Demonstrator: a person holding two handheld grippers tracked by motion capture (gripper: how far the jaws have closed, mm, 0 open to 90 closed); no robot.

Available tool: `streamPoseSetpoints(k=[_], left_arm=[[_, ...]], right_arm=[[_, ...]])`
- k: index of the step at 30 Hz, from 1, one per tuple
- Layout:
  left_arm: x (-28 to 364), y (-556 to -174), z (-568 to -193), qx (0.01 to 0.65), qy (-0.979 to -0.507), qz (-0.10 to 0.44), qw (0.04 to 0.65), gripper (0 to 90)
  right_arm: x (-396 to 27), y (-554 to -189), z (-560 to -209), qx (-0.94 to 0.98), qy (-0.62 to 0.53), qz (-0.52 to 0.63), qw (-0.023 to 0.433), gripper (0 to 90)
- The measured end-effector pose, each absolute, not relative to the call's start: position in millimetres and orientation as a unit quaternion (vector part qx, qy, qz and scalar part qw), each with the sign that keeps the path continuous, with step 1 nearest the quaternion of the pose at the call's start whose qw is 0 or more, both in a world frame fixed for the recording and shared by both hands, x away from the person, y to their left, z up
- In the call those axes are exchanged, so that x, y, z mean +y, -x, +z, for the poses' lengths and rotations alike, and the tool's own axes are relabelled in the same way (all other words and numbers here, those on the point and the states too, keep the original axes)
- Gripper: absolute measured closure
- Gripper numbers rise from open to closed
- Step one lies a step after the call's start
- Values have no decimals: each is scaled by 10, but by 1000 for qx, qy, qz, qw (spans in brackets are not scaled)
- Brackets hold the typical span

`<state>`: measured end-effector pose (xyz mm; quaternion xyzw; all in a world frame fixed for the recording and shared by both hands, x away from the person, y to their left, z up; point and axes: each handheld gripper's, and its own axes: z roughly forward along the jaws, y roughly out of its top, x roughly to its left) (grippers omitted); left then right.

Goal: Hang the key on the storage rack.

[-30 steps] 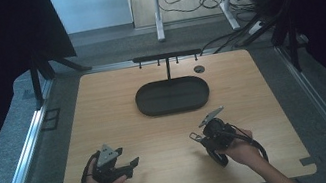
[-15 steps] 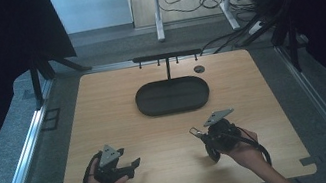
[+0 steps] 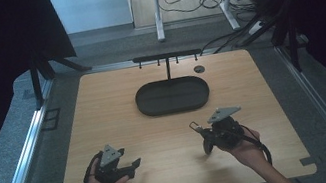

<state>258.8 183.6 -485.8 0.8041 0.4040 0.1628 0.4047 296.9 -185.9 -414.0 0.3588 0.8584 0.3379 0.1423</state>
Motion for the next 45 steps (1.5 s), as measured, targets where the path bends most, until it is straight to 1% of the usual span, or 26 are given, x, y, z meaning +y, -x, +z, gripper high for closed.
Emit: streamPoseSetpoints(k=[22,33,45], left_arm=[[1829,-2600,-4886,405,-806,159,401,282],[1824,-2603,-4892,405,-806,159,401,282],[1825,-2608,-4903,405,-808,157,398,282]], right_arm=[[-2059,-3063,-4042,822,-379,387,174,809],[-2164,-3190,-4031,805,-396,400,189,808],[-2234,-3343,-4018,788,-406,419,195,809]])
